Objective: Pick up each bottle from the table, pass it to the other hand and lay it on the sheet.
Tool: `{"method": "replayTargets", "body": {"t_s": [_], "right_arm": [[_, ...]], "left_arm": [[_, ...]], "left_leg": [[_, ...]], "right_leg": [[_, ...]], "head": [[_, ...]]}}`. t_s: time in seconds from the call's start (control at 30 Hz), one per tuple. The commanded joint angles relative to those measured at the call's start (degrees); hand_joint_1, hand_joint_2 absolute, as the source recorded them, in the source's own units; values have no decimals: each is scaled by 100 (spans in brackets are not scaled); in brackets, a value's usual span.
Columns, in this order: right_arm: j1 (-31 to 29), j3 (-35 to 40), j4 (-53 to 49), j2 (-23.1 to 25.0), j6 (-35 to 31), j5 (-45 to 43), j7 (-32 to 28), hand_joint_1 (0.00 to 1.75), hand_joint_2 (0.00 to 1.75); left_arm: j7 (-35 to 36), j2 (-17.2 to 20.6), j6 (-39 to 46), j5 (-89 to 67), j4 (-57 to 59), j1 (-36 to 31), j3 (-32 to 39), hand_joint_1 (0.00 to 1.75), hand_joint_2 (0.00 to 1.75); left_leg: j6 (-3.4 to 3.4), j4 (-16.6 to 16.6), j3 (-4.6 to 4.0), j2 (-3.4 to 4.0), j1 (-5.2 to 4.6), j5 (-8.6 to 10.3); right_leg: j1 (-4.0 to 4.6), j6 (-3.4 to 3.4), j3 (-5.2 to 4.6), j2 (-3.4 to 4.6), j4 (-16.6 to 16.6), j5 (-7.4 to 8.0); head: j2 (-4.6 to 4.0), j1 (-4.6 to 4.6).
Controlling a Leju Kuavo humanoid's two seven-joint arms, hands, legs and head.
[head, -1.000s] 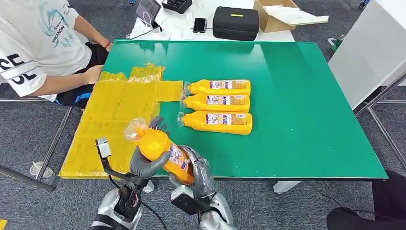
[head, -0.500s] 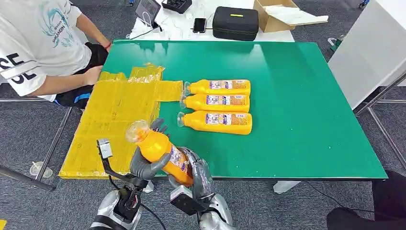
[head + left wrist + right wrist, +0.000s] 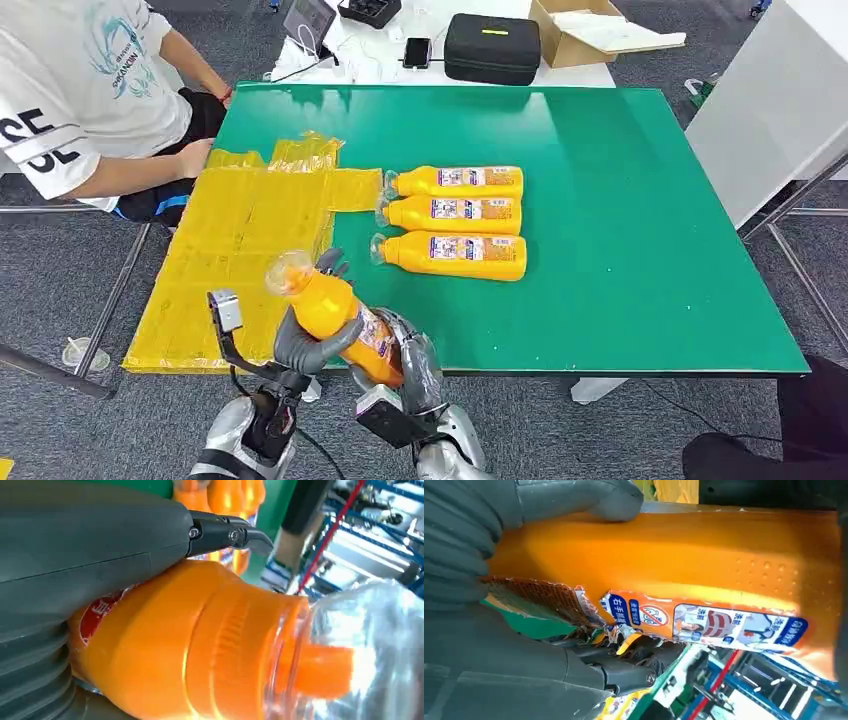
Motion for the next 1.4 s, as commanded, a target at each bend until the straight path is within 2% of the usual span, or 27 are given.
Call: {"method": "replayTargets", "body": {"t_s": [0.03,0.1,0.3,0.33,0.43,0.5,0.53,0.67,0.7,0.73,0.77,0.87,0.9,0.93,0.97,1.2,1.3,1.33,1.37,1.4], "right_arm": [[-89,154,218,-64,199,4,15,175,175],[-34,115,-33,-81,44,-111,15,175,175],[-161,-113,-164,-117,236,-183,15,175,175],[-161,-113,-164,-117,236,-183,15,175,175],[-139,-117,-188,-109,227,-180,15,175,175],[-136,-133,-199,-104,232,-199,15,175,175],[-134,-136,-207,-105,228,-203,15,175,175],[-210,-90,-129,-122,-3,-39,15,175,175],[-245,-99,-106,-119,-90,8,15,175,175],[-291,-143,-136,-116,-171,22,15,141,175],[-310,-211,-172,-100,-273,24,15,0,175],[-434,-339,-129,-64,-289,6,23,0,175],[-433,-453,-169,-27,-250,33,15,0,0],[-418,-567,-242,-4,-182,68,15,0,0],[-388,-616,-401,-4,-52,5,15,0,0],[174,-790,-2129,-104,647,-261,15,0,0],[260,-773,-2367,-142,665,-331,15,0,0],[318,-771,-2513,-164,661,-341,15,0,0],[360,-745,-2651,-191,622,-373,15,0,0],[407,-682,-2827,-237,607,-465,15,0,0]], "left_arm": [[-19,131,-402,138,192,-186,-233,175,175],[-79,177,-284,-53,65,-166,-269,175,175],[-58,168,-205,-128,-88,-104,-179,175,175],[-58,168,-205,-128,-88,-104,-179,175,175],[-59,159,-182,-134,-81,-109,-164,175,175],[-53,156,-218,-102,-69,-111,-156,175,175],[-22,153,-308,-28,-50,-113,-156,175,175],[175,163,-534,309,74,-139,-143,175,175],[187,173,-539,359,92,-157,-138,175,175],[179,178,-489,358,83,-181,-132,175,175],[176,182,-452,361,65,-194,-127,175,175],[167,193,-373,361,10,-245,-59,175,175],[172,183,-274,328,-18,-242,-21,175,175],[82,171,-17,175,-55,-264,57,175,175],[15,177,190,72,-73,-313,143,175,175],[-349,235,1899,-739,476,-1226,1149,175,175],[-353,307,1942,-740,619,-1428,1295,175,175],[-395,274,2077,-777,788,-1522,1413,175,175],[-551,295,2342,-983,797,-1560,1430,175,175],[-676,283,2707,-1170,831,-1634,1518,175,175]], "left_leg": [[2,-4,17,4,0,-5],[4,-2,36,7,4,-14],[3,-2,14,3,-2,-4],[6,1,39,12,3,-17],[3,-3,14,4,0,-4],[5,0,46,11,4,-19],[3,-2,15,4,-1,-5],[5,-2,56,16,5,-23],[3,-4,21,6,-1,-6],[4,-2,35,11,3,-13],[4,-1,29,10,2,-11],[4,1,25,11,2,-9],[4,-1,18,6,-1,-5],[7,3,54,16,5,-21],[3,0,12,8,1,-3],[0,6,27,-3,8,-8],[-3,2,22,-6,9,-1],[-2,-1,16,-3,6,3],[1,2,52,4,12,-13],[-1,-2,19,-1,6,2]], "right_leg": [[2,-6,17,-2,-5,-5],[7,-11,37,-2,-6,-12],[1,-5,14,-2,-2,-4],[7,-11,40,2,-4,-13],[2,-6,14,-2,-4,-3],[9,-13,48,0,-5,-16],[1,-6,15,-1,-2,-4],[11,-15,57,4,-8,-17],[1,-7,21,0,-4,-5],[6,-11,36,2,-5,-10],[5,-10,30,2,-4,-8],[5,-9,25,3,-2,-6],[2,-7,20,-1,-1,-4],[11,-16,57,3,-4,-15],[4,-7,14,2,-2,-1],[12,-15,32,-13,4,-12],[12,-13,26,-14,2,-8],[7,-8,19,-9,0,-4],[17,-17,57,-9,-3,-17],[8,-7,22,-7,-2,-4]], "head": [[0,0],[0,2],[0,2],[0,0],[0,2],[0,2],[2,0],[0,2],[0,2],[0,2],[0,0],[0,0],[0,2],[2,0],[0,2],[0,0],[0,2],[0,2],[0,2],[0,0]]}}
